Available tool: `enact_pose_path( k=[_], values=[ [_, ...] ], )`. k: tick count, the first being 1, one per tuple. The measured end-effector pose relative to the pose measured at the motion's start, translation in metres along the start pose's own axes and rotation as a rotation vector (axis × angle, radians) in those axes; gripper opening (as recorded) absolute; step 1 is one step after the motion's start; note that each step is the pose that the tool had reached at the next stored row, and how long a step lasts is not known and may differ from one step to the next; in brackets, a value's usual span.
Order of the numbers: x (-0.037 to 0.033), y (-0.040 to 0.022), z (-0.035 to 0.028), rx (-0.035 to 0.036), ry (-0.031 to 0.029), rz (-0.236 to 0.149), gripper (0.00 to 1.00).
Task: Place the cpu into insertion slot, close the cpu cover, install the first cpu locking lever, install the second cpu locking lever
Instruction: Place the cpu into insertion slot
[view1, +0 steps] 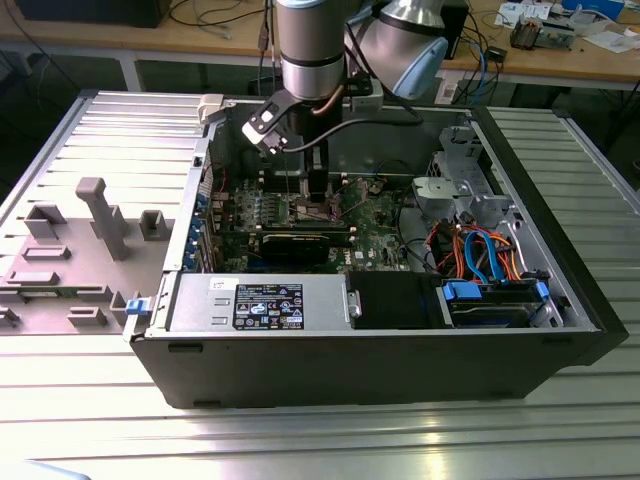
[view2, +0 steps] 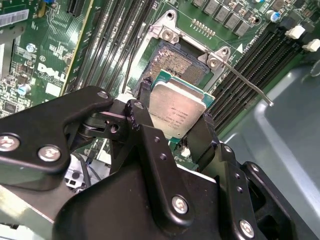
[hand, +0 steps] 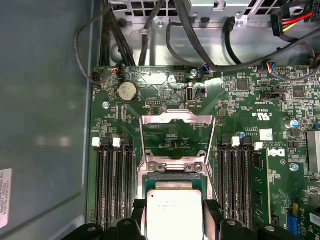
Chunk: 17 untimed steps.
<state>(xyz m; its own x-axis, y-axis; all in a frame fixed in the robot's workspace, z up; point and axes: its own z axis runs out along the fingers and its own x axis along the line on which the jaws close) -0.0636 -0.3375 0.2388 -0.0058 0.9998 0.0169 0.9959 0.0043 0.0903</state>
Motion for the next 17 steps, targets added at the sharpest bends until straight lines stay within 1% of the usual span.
enact_pose_path(
  k=[2, 3, 6, 14, 17],
  values=[
    [-0.0002, -0.0003, 0.0031, -0.0001, -0.0005, 0.006, 0.54],
    [-0.0003, -0.0010, 0.0067, -0.0001, -0.0009, 0.009, 0.54],
    [-0.0004, -0.0015, 0.0106, -0.0001, -0.0008, 0.009, 0.54],
    [-0.0004, -0.0016, 0.0114, -0.0003, -0.0006, 0.009, 0.54],
    [-0.0004, -0.0024, 0.0138, -0.0002, -0.0007, 0.009, 0.54]
  ],
)
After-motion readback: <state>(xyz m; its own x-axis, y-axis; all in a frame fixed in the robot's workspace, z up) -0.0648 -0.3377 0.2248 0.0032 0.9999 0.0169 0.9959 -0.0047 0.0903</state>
